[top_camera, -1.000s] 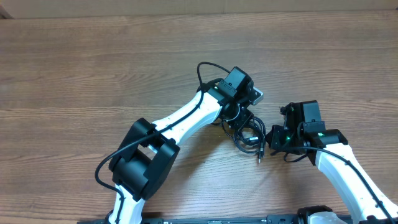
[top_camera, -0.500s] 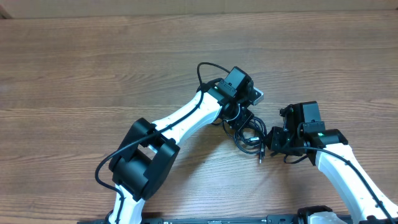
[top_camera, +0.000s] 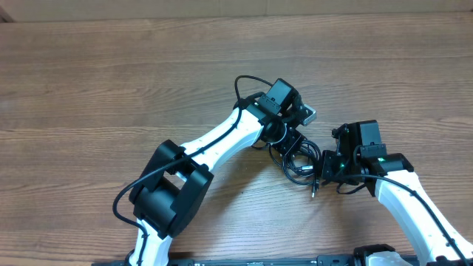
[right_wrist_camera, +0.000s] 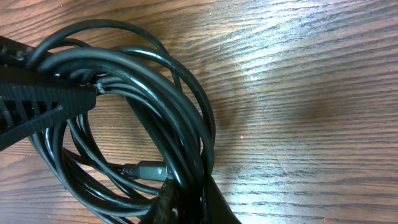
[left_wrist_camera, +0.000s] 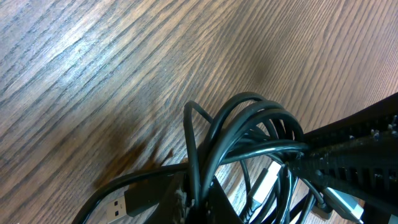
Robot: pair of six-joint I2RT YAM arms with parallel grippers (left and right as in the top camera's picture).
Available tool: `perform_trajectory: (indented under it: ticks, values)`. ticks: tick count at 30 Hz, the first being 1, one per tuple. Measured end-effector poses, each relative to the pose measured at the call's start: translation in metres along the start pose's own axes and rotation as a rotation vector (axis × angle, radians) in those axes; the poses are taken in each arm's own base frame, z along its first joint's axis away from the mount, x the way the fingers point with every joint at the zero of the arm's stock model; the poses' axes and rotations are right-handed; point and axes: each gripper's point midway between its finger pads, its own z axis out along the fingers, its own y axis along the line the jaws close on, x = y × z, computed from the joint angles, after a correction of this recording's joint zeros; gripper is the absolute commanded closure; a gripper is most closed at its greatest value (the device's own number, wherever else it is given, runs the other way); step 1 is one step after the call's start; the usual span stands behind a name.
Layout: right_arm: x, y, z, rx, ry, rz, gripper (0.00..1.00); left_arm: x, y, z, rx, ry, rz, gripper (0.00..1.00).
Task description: Untangle cables
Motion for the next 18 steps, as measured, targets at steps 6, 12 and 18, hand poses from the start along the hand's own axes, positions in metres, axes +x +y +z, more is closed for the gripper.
perform_trajectory:
  ticks: [6,12,18]
  values:
    - [-0.0001,0.0004,0.0000,-0.002,0.000,-0.001,0.81,0.0001,-0.0008,0.0001,0.004,0.000,0.000,0.96]
    - [-0.0028,0.0021,0.0000,-0.010,-0.011,-0.004,0.81,0.0001,-0.0008,0.0001,0.004,0.000,0.000,0.96]
    - [-0.0048,0.0060,-0.0001,-0.031,-0.017,-0.010,0.96,-0.0004,0.0022,-0.0012,0.000,-0.002,-0.005,0.96]
